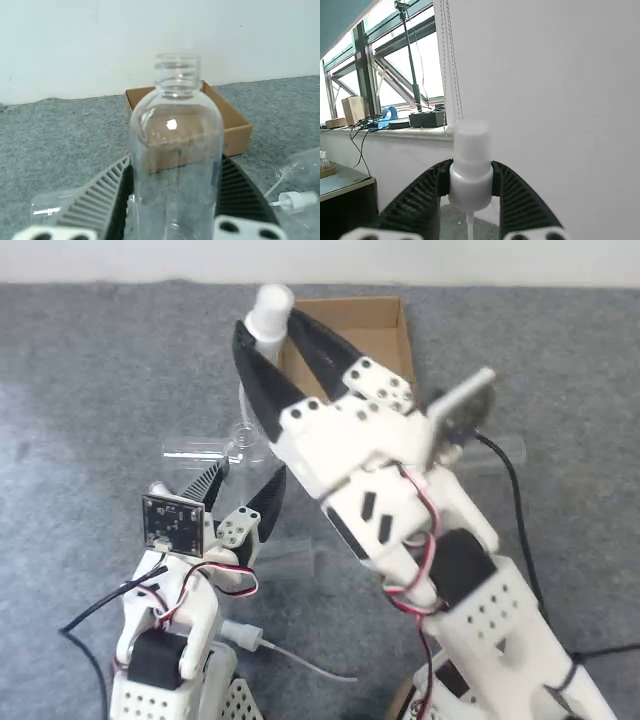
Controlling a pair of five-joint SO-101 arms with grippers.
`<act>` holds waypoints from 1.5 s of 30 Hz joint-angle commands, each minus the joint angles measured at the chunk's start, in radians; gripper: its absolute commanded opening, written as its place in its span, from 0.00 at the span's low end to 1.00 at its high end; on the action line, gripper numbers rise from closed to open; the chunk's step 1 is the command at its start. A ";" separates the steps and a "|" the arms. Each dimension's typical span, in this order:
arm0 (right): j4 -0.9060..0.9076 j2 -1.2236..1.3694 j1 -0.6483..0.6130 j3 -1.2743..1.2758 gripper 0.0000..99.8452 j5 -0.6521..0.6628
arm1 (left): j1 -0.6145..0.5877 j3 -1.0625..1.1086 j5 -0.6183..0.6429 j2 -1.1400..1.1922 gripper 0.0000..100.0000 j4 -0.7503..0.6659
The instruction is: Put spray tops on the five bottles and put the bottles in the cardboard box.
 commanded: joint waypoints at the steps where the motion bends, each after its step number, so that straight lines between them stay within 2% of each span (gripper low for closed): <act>1: -0.005 0.059 -0.002 -0.100 0.01 -0.048 | 0.005 -0.005 0.002 -0.020 0.20 -0.025; 8: 0.005 0.094 0.001 -0.110 0.01 -0.046 | 0.000 -0.004 0.002 -0.020 0.20 -0.023; 13: 0.008 0.093 0.053 -0.095 0.01 -0.046 | -0.005 -0.004 0.002 -0.020 0.20 -0.023; 23: 0.189 0.093 0.054 -0.098 0.01 -0.054 | -0.005 0.007 0.002 -0.020 0.20 -0.026; 30: 0.351 0.093 -0.044 -0.097 0.01 -0.054 | -0.005 0.007 0.002 -0.020 0.20 -0.025; 36: 0.427 0.099 -0.051 -0.092 0.01 -0.055 | -0.005 0.007 0.002 -0.020 0.20 -0.025; 45: 0.325 0.094 -0.053 0.078 0.01 -0.055 | 0.002 0.007 0.002 -0.020 0.20 -0.025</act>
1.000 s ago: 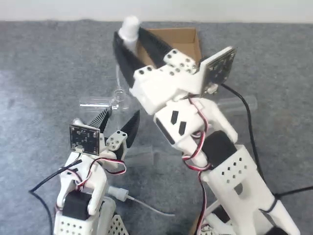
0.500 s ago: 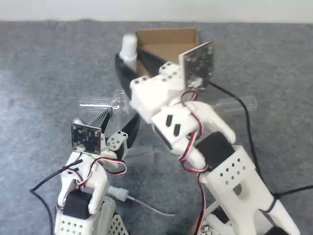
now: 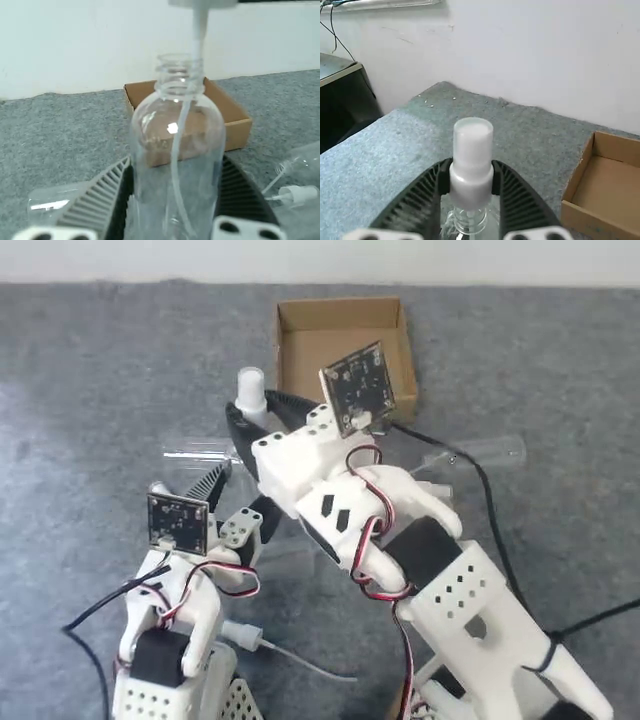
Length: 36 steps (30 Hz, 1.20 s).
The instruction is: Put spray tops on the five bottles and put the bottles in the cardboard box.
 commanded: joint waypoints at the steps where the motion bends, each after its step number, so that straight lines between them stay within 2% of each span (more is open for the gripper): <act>1: -0.070 -0.007 -0.005 0.051 0.01 -0.006 | 0.000 -0.013 0.002 -0.020 0.20 -0.025; 8: -0.027 -0.041 -0.005 0.066 0.01 0.000 | 0.002 -0.013 0.002 -0.020 0.20 -0.028; 14: 0.021 -0.068 -0.088 0.071 0.05 0.002 | 0.002 -0.013 0.002 -0.020 0.20 -0.028; 23: 0.025 -0.045 -0.090 0.071 0.01 0.003 | 0.002 -0.004 0.002 -0.020 0.20 -0.028; 30: 0.140 -0.054 -0.090 0.064 0.25 0.003 | 0.002 -0.004 0.002 -0.020 0.20 -0.028; 36: 0.163 -0.162 -0.090 0.064 0.24 0.005 | 0.000 -0.004 0.002 -0.020 0.20 -0.025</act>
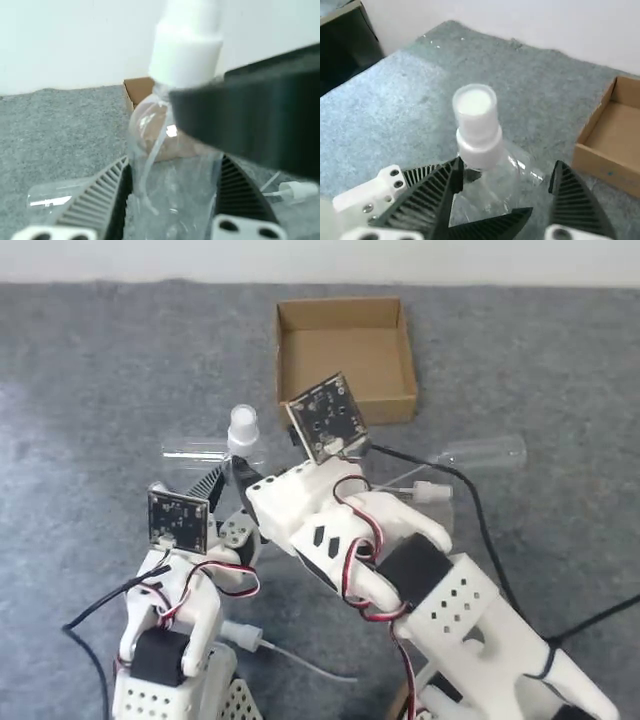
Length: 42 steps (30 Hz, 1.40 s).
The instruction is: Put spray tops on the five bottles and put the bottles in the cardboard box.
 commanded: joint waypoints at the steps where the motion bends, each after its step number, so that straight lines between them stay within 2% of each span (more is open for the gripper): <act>1: 0.021 -0.136 -0.002 -0.018 0.23 0.003 | 0.000 -0.013 0.002 -0.018 0.20 -0.025; 9: 0.047 -0.265 0.114 -0.014 0.22 0.071 | -0.006 -0.015 0.002 -0.018 0.20 -0.028; 15: 0.216 -0.344 0.266 -0.011 0.22 0.057 | -0.006 -0.019 0.005 -0.018 0.20 -0.054; 18: 0.306 -0.364 0.369 0.006 0.22 -0.037 | -0.006 -0.019 0.008 -0.017 0.19 -0.095; 21: 0.318 -0.384 0.499 0.086 0.22 -0.109 | -0.006 -0.019 0.009 -0.017 0.18 -0.132; 26: 0.124 -0.404 0.690 0.301 0.22 -0.129 | 0.002 -0.018 0.008 -0.014 0.14 -0.218; 31: -0.130 -0.406 0.808 0.493 0.22 -0.132 | 0.002 -0.015 0.005 -0.011 0.15 -0.301; 38: -0.298 -0.397 0.872 0.620 0.22 -0.133 | 0.003 -0.050 0.003 -0.005 0.15 -0.356; 42: -0.380 -0.397 0.869 0.678 0.22 -0.133 | 0.044 -0.147 0.003 0.120 0.15 -0.376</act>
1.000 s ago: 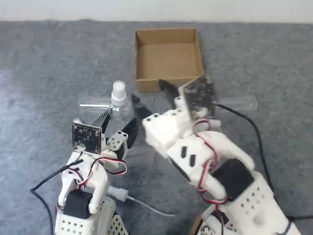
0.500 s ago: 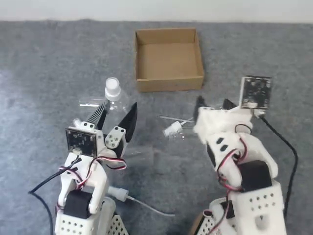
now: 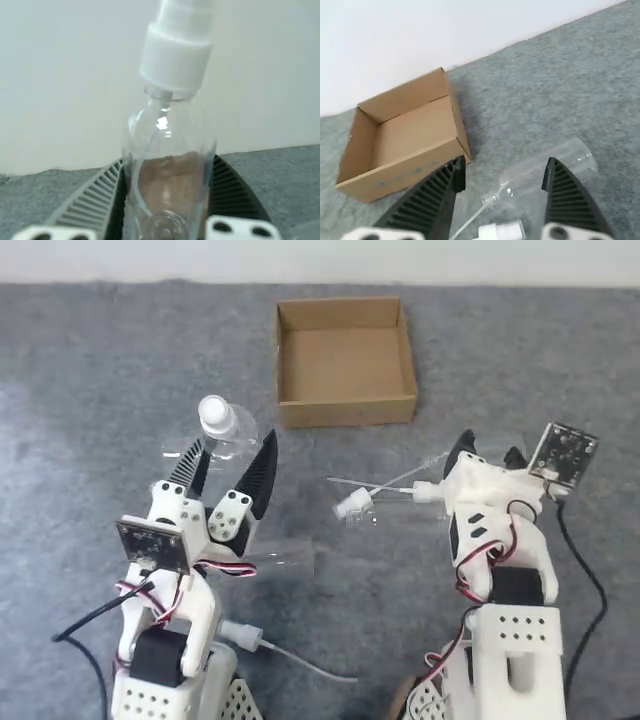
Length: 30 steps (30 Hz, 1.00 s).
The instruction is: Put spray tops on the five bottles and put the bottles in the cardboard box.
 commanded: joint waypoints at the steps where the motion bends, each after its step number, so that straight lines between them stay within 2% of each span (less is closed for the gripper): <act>1: -0.114 -0.021 0.012 0.032 0.22 -0.011 | 0.031 -0.142 0.003 0.140 0.15 -0.060; 9: -0.229 -0.021 0.010 0.107 0.22 -0.011 | 0.031 -0.423 0.009 0.654 0.15 -0.247; 18: -0.243 -0.021 0.010 0.117 0.22 -0.011 | 0.031 -0.590 0.011 1.102 0.14 -0.529; 26: -0.242 -0.021 -0.005 0.117 0.22 -0.009 | -0.018 -0.769 0.017 1.458 0.14 -0.672; 30: -0.237 -0.021 -0.030 0.118 0.22 -0.006 | -0.066 -0.928 0.115 1.651 0.14 -0.687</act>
